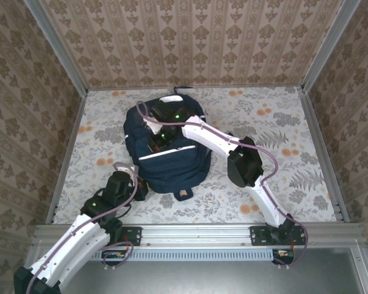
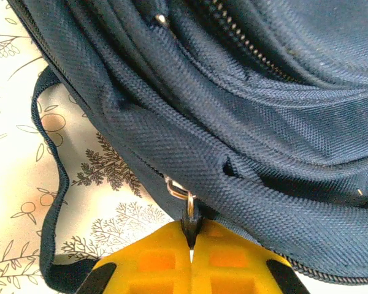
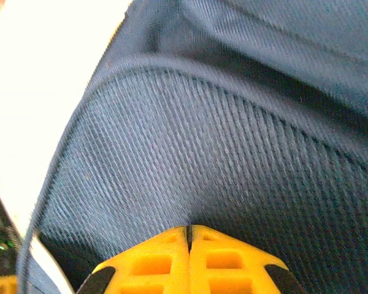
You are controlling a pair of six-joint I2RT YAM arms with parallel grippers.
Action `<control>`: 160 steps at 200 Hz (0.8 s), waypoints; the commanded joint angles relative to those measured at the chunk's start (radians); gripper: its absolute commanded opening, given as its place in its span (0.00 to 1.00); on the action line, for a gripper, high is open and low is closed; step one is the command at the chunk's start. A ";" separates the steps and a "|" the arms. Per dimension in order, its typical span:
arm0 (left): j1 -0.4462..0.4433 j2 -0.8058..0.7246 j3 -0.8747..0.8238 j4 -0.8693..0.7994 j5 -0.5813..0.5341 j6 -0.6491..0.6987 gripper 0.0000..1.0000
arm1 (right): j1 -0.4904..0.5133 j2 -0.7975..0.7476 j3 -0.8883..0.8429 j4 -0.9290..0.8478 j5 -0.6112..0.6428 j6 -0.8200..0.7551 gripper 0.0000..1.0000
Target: Pack the student bag
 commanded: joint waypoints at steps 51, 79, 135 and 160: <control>0.039 0.079 0.063 0.106 0.115 -0.017 0.00 | -0.034 0.190 0.194 0.056 0.025 0.219 0.00; -0.027 0.079 0.074 0.109 0.136 -0.023 0.00 | -0.038 0.204 0.191 0.066 0.045 0.233 0.00; -0.213 0.164 0.164 0.138 0.094 -0.006 0.00 | -0.036 0.215 0.162 0.099 0.061 0.260 0.00; -0.297 0.262 0.211 0.174 0.079 0.018 0.00 | -0.033 0.213 0.151 0.106 0.073 0.267 0.00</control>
